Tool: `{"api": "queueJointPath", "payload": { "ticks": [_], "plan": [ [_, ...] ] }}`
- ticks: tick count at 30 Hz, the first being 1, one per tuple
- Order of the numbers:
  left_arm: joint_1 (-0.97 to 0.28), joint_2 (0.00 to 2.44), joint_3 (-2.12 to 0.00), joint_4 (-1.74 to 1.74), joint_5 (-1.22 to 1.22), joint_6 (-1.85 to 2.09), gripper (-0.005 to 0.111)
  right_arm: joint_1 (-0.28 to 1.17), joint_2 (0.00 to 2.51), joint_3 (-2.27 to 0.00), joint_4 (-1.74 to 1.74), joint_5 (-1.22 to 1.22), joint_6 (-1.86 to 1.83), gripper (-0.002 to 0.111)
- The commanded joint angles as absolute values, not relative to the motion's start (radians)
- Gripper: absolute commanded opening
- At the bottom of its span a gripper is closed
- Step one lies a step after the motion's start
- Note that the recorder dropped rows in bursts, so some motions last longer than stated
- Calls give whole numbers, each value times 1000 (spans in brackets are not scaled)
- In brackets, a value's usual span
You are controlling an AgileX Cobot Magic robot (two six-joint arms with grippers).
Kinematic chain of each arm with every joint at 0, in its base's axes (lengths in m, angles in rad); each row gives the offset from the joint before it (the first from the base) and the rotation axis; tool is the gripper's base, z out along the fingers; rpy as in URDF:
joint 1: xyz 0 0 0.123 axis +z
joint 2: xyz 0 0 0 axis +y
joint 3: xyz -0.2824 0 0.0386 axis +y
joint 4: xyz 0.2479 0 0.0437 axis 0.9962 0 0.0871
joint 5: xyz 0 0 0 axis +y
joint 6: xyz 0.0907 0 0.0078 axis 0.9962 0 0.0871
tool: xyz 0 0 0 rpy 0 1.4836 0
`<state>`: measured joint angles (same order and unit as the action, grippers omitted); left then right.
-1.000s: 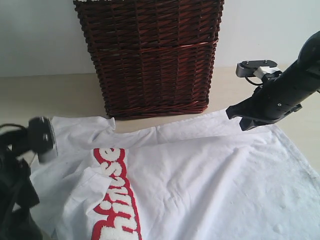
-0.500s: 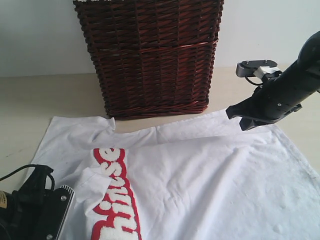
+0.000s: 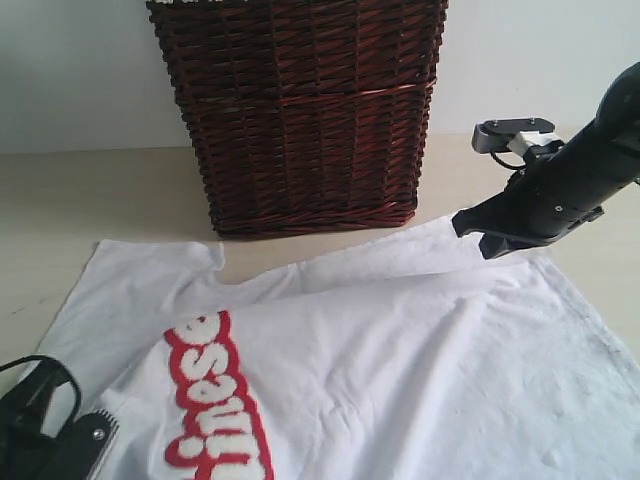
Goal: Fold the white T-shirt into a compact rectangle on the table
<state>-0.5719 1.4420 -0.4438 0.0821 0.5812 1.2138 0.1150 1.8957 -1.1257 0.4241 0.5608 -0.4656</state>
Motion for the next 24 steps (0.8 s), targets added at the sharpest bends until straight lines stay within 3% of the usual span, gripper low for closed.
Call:
{"api": "queueJointPath", "payload": {
  "ticks": [1, 9, 14, 17, 19, 22, 24],
  "plan": [
    [-566, 1429, -445, 480, 888, 857, 0, 116, 1885, -1124, 457, 557, -480, 0],
    [-566, 1355, -445, 880, 928, 643, 0, 116, 1885, -1124, 480, 559, -496, 0],
    [-545, 1346, -445, 920, 880, 578, 1, 116, 1885, -1124, 480, 564, -502, 0],
    [-545, 1299, -445, 910, 663, 423, 18, 116, 1885, -1124, 480, 566, -504, 0],
    [-545, 1246, -445, 891, 528, 295, 37, 116, 1885, -1124, 480, 566, -507, 0],
    [-545, 1177, -445, 825, 544, 119, 67, 116, 1885, -1124, 497, 564, -526, 0],
    [-545, 1144, -464, 794, 656, -74, 67, 116, 1885, -1124, 498, 557, -531, 0]
  ]
}}
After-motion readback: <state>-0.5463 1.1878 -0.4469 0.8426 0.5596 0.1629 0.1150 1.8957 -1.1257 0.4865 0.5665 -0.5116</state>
